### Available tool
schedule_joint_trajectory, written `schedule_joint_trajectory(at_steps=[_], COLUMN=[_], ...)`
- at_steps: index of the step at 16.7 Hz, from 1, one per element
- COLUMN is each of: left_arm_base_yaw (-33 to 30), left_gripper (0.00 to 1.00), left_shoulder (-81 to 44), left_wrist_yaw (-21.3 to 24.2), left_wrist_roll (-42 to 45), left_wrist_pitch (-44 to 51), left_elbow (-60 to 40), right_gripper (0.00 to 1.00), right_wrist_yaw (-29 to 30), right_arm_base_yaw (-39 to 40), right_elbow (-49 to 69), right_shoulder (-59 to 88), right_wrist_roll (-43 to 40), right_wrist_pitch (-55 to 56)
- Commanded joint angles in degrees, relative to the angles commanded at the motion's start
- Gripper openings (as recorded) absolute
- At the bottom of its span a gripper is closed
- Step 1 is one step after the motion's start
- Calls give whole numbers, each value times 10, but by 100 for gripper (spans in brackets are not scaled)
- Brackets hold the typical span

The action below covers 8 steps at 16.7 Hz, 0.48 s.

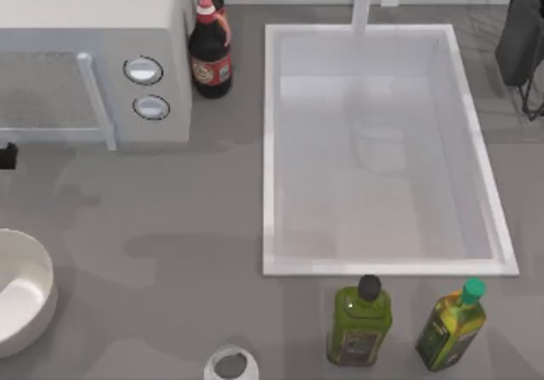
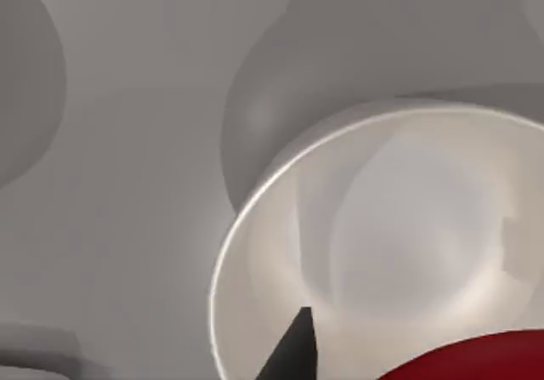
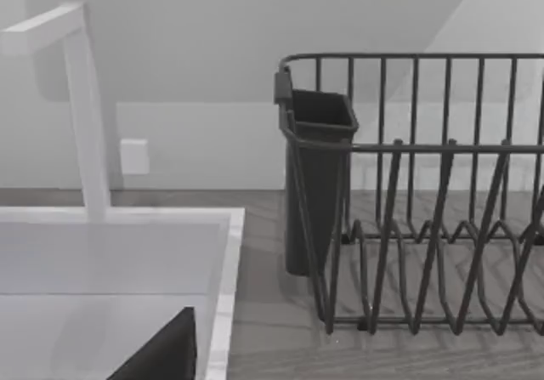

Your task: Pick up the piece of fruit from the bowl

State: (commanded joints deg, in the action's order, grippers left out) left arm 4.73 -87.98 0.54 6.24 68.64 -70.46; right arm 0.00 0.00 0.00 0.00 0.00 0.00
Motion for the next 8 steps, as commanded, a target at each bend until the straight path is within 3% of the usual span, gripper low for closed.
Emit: schedule_joint_trajectory(at_steps=[4,8], left_arm_base_yaw=[-3,-5], left_gripper=[0,0], left_shoulder=[21,39], left_wrist_yaw=[0,-1], left_wrist_roll=[-3,-6], left_wrist_pitch=[177,261], left_elbow=[-159,-241], right_gripper=[100,100], right_wrist_yaw=[0,0], right_arm_base_yaw=[0,0], right_elbow=[0,0], right_shoulder=[0,0], right_wrist_roll=[0,0], right_wrist_pitch=[0,0])
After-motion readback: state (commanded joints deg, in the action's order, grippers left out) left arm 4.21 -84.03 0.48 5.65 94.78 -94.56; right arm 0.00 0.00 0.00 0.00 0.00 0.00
